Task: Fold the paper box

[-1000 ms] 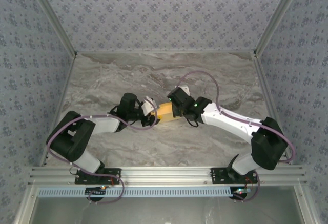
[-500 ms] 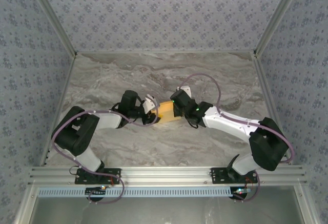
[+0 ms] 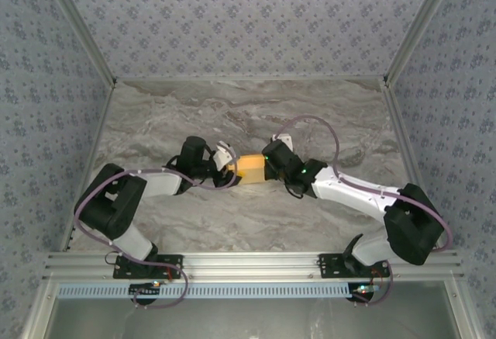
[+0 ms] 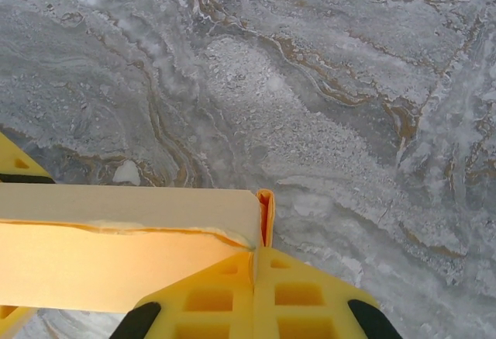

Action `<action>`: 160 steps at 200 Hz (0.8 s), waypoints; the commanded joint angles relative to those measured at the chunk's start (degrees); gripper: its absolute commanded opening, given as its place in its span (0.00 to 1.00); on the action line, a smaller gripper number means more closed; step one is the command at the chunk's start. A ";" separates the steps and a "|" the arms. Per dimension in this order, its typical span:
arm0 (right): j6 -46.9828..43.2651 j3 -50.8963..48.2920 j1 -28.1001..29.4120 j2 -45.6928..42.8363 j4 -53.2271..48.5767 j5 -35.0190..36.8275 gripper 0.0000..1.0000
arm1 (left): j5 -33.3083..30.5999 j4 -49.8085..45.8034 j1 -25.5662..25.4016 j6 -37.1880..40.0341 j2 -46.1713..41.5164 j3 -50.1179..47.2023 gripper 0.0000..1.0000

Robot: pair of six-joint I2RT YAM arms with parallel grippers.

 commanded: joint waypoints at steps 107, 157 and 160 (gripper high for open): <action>11.87 4.50 6.54 6.71 -13.98 13.40 0.00 | -14.69 9.52 2.34 -18.26 -16.46 -10.37 0.99; 12.08 7.52 7.63 9.61 -16.36 15.49 0.00 | -24.47 -1.73 3.68 -28.80 -29.58 -12.39 0.99; 12.10 7.70 7.67 9.74 -16.46 15.48 0.00 | -24.91 -3.59 3.70 -29.94 -30.13 -11.46 0.99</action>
